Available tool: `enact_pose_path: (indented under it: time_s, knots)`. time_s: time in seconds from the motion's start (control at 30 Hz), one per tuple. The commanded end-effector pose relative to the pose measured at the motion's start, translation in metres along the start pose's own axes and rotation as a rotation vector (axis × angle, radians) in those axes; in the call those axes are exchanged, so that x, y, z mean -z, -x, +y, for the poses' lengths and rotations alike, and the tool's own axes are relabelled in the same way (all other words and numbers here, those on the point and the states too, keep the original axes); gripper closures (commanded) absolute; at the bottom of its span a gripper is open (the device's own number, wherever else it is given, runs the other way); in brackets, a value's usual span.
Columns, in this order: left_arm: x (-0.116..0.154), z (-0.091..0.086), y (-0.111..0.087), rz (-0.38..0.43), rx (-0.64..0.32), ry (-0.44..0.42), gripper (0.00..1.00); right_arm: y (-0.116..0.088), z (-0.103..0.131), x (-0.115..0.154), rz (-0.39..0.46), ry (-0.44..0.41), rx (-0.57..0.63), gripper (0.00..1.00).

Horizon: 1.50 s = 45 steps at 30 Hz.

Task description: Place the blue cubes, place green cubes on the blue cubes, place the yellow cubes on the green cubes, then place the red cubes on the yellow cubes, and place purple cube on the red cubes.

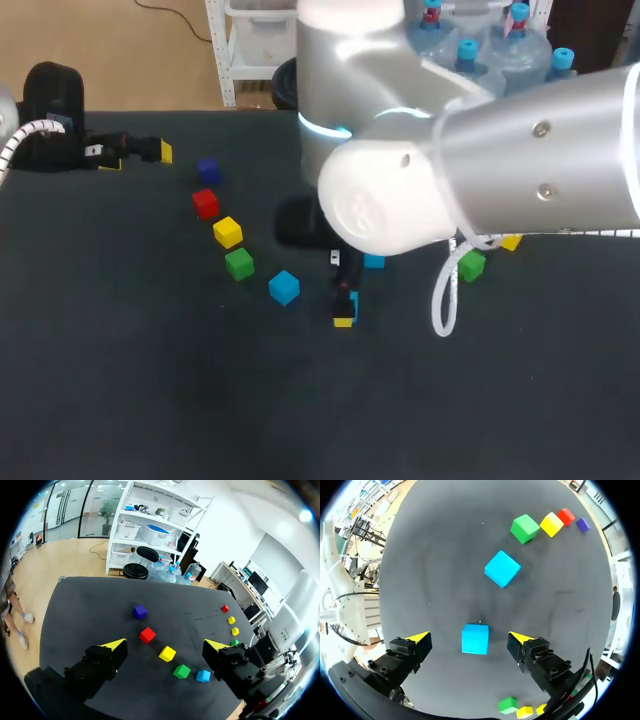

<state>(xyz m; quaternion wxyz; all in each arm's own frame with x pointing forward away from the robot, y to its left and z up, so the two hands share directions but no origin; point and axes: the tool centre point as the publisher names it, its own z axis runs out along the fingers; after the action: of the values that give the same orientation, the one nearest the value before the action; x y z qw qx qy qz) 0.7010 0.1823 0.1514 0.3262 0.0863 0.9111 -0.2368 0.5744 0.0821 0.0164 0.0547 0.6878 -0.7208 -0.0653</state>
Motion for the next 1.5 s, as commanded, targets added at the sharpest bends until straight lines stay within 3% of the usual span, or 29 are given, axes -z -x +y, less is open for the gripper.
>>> enact_pose_path:
  time_s: [0.03,0.4,0.53,0.63,0.67,0.87,1.17,1.5]
  knots:
    - [0.000,0.002,-0.001,-0.006,-0.002,-0.010,0.00,0.002,0.002,-0.004,0.007,0.003,-0.003,0.00]
    - [0.000,0.002,-0.001,-0.006,-0.002,-0.010,0.00,-0.002,0.003,-0.010,0.038,-0.005,-0.021,0.00]
    - [0.000,0.002,-0.001,-0.006,-0.002,-0.010,0.00,-0.003,0.003,-0.013,0.047,-0.003,-0.026,0.24]
    - [0.000,0.002,-0.001,-0.006,-0.002,-0.010,0.00,-0.004,0.003,-0.013,0.050,-0.004,-0.029,0.50]
    - [0.000,0.002,-0.001,-0.006,-0.002,-0.010,0.00,-0.004,0.002,-0.014,0.050,-0.004,-0.030,0.52]
    - [0.000,0.002,-0.001,-0.006,-0.002,-0.010,0.00,-0.005,0.002,-0.015,0.053,0.000,-0.031,0.53]
    - [0.000,0.002,-0.001,-0.006,-0.002,-0.010,0.00,-0.004,0.000,-0.012,0.056,-0.013,-0.025,0.64]
    - [0.000,0.002,-0.001,-0.006,-0.002,-0.010,0.00,-0.003,-0.016,0.005,0.062,-0.030,-0.008,0.61]
